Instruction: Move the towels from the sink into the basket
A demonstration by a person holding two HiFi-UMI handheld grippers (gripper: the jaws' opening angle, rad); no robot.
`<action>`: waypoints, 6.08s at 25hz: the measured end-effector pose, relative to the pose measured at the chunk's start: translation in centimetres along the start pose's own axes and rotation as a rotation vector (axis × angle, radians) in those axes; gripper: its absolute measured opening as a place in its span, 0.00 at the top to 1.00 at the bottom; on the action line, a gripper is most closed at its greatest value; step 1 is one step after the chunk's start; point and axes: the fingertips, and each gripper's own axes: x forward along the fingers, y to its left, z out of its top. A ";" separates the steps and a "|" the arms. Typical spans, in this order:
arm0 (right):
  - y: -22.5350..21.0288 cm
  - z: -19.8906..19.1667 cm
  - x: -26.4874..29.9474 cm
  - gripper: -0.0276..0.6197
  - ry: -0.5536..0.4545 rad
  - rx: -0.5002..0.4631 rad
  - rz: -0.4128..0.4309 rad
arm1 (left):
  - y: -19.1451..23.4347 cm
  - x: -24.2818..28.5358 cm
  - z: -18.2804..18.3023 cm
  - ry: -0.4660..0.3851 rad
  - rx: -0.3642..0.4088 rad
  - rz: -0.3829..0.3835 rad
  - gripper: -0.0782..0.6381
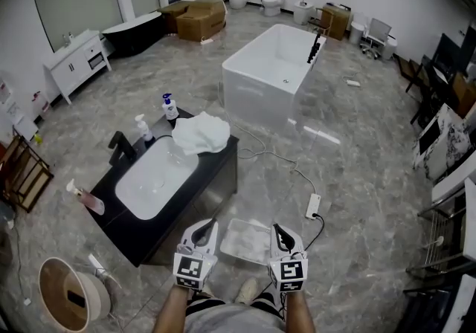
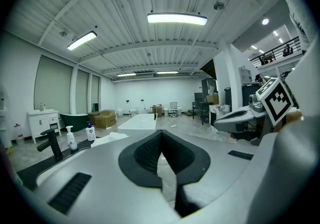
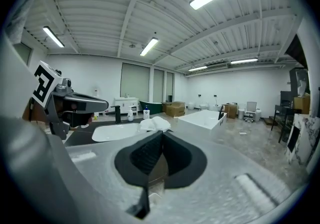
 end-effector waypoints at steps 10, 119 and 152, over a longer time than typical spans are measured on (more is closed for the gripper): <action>0.7 1.0 0.8 0.95 -0.016 -0.012 0.055 | 0.0 0.2 0.3 0.008 0.008 0.033 0.88; 2.7 10.2 48.6 0.70 0.066 -0.155 0.014 | 35.7 25.5 -2.3 0.062 -0.055 0.009 0.88; -6.4 6.5 7.8 0.70 -0.028 -0.159 -0.226 | 3.7 9.6 1.8 -0.035 0.033 -0.149 0.88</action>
